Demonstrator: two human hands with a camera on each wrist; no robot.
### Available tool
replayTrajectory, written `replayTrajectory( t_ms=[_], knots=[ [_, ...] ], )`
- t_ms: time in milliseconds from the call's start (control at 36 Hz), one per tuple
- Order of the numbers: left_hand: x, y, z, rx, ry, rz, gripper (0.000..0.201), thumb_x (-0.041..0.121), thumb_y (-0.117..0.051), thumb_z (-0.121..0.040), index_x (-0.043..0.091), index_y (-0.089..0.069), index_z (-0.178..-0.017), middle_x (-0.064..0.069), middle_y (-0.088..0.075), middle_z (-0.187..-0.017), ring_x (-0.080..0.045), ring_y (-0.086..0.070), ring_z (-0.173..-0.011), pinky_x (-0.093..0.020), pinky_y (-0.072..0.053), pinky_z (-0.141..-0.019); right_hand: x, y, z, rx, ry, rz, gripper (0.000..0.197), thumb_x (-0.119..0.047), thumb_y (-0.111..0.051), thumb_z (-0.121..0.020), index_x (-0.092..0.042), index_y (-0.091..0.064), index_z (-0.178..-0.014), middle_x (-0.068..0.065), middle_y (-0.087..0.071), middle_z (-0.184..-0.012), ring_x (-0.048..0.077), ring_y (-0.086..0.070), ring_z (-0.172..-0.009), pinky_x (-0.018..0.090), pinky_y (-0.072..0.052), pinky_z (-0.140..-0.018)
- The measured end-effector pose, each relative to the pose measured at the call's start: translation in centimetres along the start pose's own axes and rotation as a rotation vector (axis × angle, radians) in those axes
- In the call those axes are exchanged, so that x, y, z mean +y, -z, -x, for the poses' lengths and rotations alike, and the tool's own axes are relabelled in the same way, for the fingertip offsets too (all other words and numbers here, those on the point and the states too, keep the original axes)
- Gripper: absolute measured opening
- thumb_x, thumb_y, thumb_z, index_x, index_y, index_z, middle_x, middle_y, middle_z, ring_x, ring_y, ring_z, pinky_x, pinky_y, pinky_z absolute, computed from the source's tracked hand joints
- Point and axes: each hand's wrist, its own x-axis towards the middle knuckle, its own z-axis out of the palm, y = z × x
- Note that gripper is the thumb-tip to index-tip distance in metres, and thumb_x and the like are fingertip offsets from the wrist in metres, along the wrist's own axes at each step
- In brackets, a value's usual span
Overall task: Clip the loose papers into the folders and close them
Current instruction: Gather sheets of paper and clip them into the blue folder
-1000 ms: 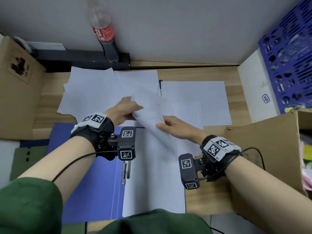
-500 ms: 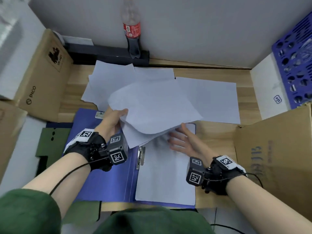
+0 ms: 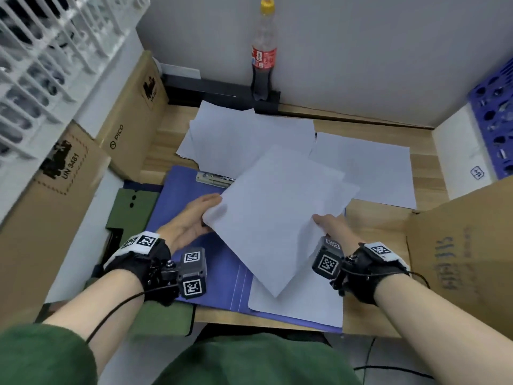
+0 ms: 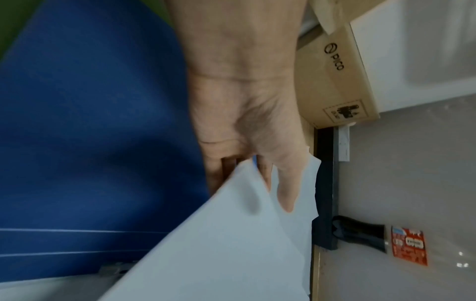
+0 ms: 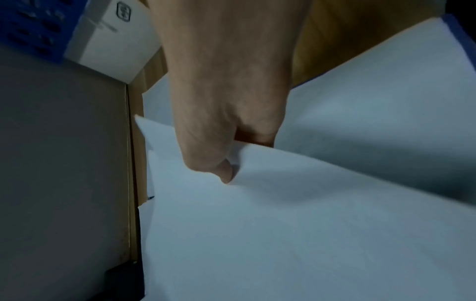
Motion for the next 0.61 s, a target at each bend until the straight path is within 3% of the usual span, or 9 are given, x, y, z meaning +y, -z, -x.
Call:
replayTrajectory(
  t_ms=[56,83,167,250,333,417,500,528,611],
  knots=[
    [0.2,0.0,0.2,0.01,0.008,0.006,0.045,0.033,-0.06,-0.092,0.02,-0.049,-0.133,-0.011,-0.062,-0.128,-0.025,-0.063,-0.099,-0.031,-0.052,-0.075,0.3,0.8,0.9,-0.023,0.031,-0.039,0.025,-0.016,-0.059,-0.089,-0.009,-0.049,-0.111,0.014,-0.052,-0.097,0.021,-0.052,-0.062,0.023,-0.043,-0.054],
    [0.3,-0.2,0.4,-0.004,0.011,-0.03,0.045,0.033,-0.06,-0.092,0.023,-0.048,-0.134,-0.008,-0.063,-0.126,-0.027,-0.065,-0.101,-0.033,-0.052,-0.078,0.4,1.2,1.5,-0.03,0.048,-0.039,0.023,-0.014,-0.059,-0.09,-0.006,-0.052,-0.11,0.014,-0.055,-0.095,0.019,-0.056,-0.06,0.022,-0.044,-0.052],
    [0.7,-1.6,0.7,-0.09,0.005,-0.186,0.045,0.03,-0.065,-0.089,0.026,-0.049,-0.131,-0.002,-0.069,-0.118,-0.026,-0.069,-0.101,-0.031,-0.056,-0.077,0.5,1.8,3.0,-0.024,0.107,-0.096,0.001,-0.002,-0.057,-0.089,-0.001,-0.058,-0.09,0.011,-0.058,-0.069,0.013,-0.06,-0.04,0.016,-0.044,-0.04],
    [1.4,-3.8,0.5,-0.058,-0.081,-0.372,0.047,0.017,-0.07,-0.086,0.021,-0.054,-0.13,0.002,-0.07,-0.117,-0.016,-0.069,-0.099,-0.026,-0.058,-0.07,0.4,1.9,3.6,-0.064,0.106,-0.161,0.032,-0.015,-0.065,-0.085,-0.002,-0.06,-0.113,0.012,-0.068,-0.083,0.026,-0.068,-0.067,0.03,-0.054,-0.06],
    [2.6,-5.6,0.1,-0.007,-0.191,-0.411,0.046,0.007,-0.068,-0.085,0.017,-0.055,-0.127,-0.003,-0.069,-0.118,-0.017,-0.067,-0.093,-0.024,-0.055,-0.063,-0.3,1.9,4.0,-0.02,0.148,-0.249,0.043,-0.024,-0.068,-0.083,-0.005,-0.054,-0.12,0.014,-0.069,-0.095,0.029,-0.068,-0.08,0.037,-0.056,-0.07],
    [4.6,-7.1,0.2,-0.014,-0.311,-0.387,0.041,-0.001,-0.066,-0.084,0.017,-0.059,-0.12,-0.006,-0.07,-0.112,-0.019,-0.067,-0.093,-0.032,-0.055,-0.074,-1.7,2.4,4.9,0.044,0.276,-0.337,0.047,-0.021,-0.068,-0.079,-0.006,-0.053,-0.12,0.012,-0.07,-0.099,0.029,-0.069,-0.084,0.033,-0.056,-0.069],
    [7.1,-7.9,0.5,-0.014,-0.488,-0.378,0.032,-0.001,-0.067,-0.081,0.02,-0.064,-0.104,0.001,-0.072,-0.097,-0.008,-0.069,-0.083,-0.025,-0.055,-0.068,-3.8,3.2,6.9,0.152,0.47,-0.395,0.014,-0.009,-0.064,-0.086,-0.012,-0.061,-0.1,-0.003,-0.066,-0.082,0.008,-0.067,-0.066,0.018,-0.052,-0.057],
    [7.8,-8.1,0.5,-0.015,-0.537,-0.372,0.031,-0.002,-0.067,-0.08,0.019,-0.066,-0.103,0.003,-0.073,-0.096,-0.008,-0.07,-0.085,-0.026,-0.055,-0.072,-4.6,3.5,7.6,0.158,0.521,-0.423,0.01,-0.007,-0.063,-0.088,-0.014,-0.061,-0.094,-0.006,-0.065,-0.08,0.001,-0.066,-0.06,0.014,-0.051,-0.054],
    [9.2,-8.4,0.6,0.002,-0.615,-0.325,0.035,-0.006,-0.063,-0.076,0.023,-0.068,-0.094,0.008,-0.074,-0.093,-0.013,-0.069,-0.092,-0.032,-0.055,-0.086,-6.0,4.4,8.8,0.12,0.676,-0.41,0.017,-0.007,-0.062,-0.088,-0.014,-0.062,-0.104,-0.005,-0.069,-0.092,-0.001,-0.068,-0.072,0.016,-0.054,-0.066]
  ],
)
